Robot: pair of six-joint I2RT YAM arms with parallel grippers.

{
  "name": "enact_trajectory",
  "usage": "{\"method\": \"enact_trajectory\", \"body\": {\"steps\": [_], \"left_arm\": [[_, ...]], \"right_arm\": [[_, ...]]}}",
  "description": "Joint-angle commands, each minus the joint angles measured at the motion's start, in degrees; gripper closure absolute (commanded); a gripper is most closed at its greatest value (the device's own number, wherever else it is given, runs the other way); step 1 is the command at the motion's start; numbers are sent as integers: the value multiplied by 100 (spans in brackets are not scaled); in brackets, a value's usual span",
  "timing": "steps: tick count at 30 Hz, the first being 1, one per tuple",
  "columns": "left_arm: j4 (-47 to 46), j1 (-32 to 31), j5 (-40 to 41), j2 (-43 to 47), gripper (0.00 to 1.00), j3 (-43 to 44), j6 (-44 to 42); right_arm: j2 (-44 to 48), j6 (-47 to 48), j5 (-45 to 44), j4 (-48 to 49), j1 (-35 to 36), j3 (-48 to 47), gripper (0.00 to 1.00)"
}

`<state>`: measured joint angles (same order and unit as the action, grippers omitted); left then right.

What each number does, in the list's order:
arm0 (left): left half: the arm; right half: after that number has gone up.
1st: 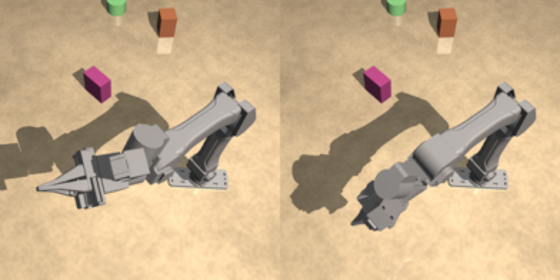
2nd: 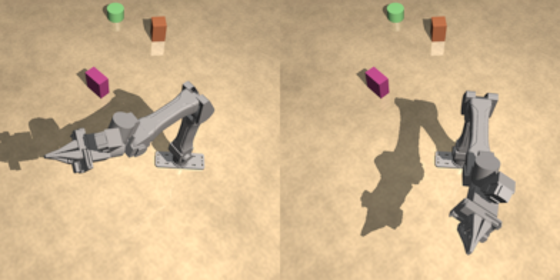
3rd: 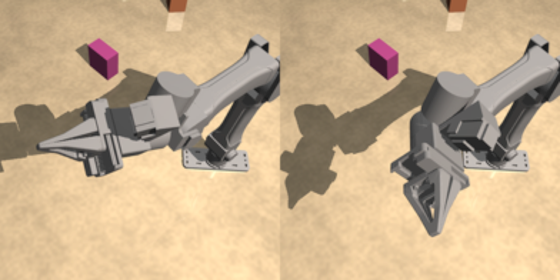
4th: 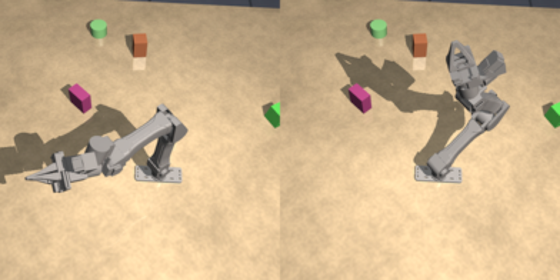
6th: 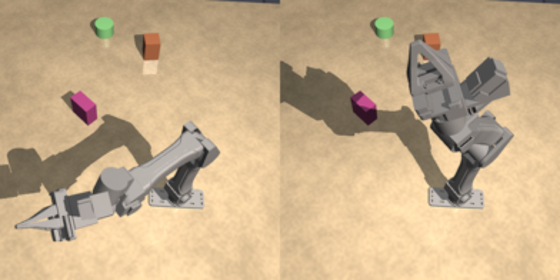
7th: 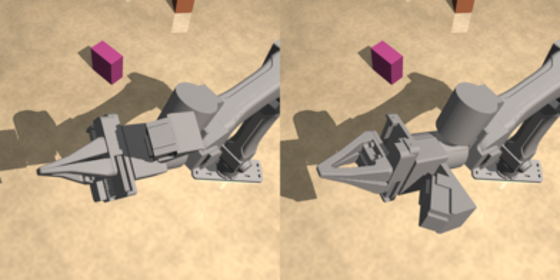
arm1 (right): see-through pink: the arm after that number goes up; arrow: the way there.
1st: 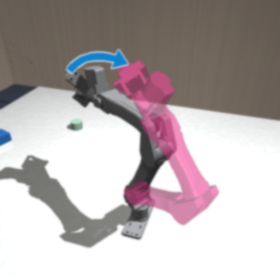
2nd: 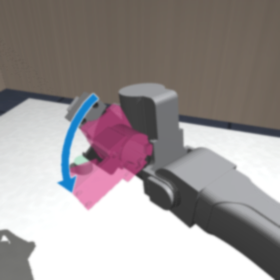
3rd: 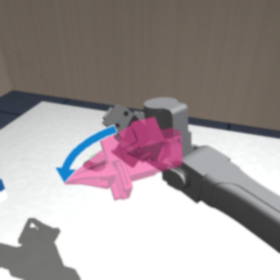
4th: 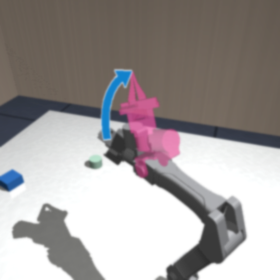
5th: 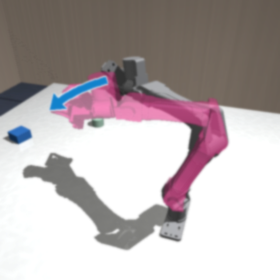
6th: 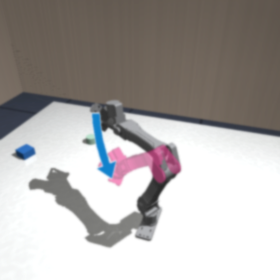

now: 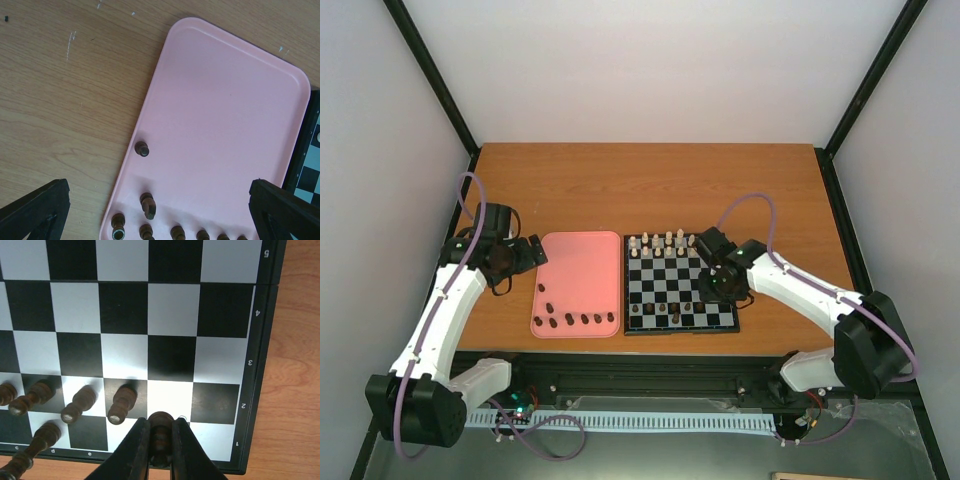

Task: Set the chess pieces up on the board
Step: Place the chess piece on the chessboard.

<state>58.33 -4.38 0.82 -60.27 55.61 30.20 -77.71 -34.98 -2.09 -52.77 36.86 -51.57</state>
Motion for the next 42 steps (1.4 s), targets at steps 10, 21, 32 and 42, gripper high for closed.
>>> {"method": "enact_trajectory", "body": {"steps": [10,21,32,42], "left_arm": [[-91,40,10,10,0,-55,83],[-63,41,27,24,0,-31,101],[-32,39,42,61,0,-42,127],[-5,46,61,59,0,14,127]], "right_arm": [[-57,8,166,217,-127,374,91],[-325,77,192,474,-127,437,91],[-484,122,134,604,-127,505,91],[-577,175,-31,528,-127,498,88]]}}
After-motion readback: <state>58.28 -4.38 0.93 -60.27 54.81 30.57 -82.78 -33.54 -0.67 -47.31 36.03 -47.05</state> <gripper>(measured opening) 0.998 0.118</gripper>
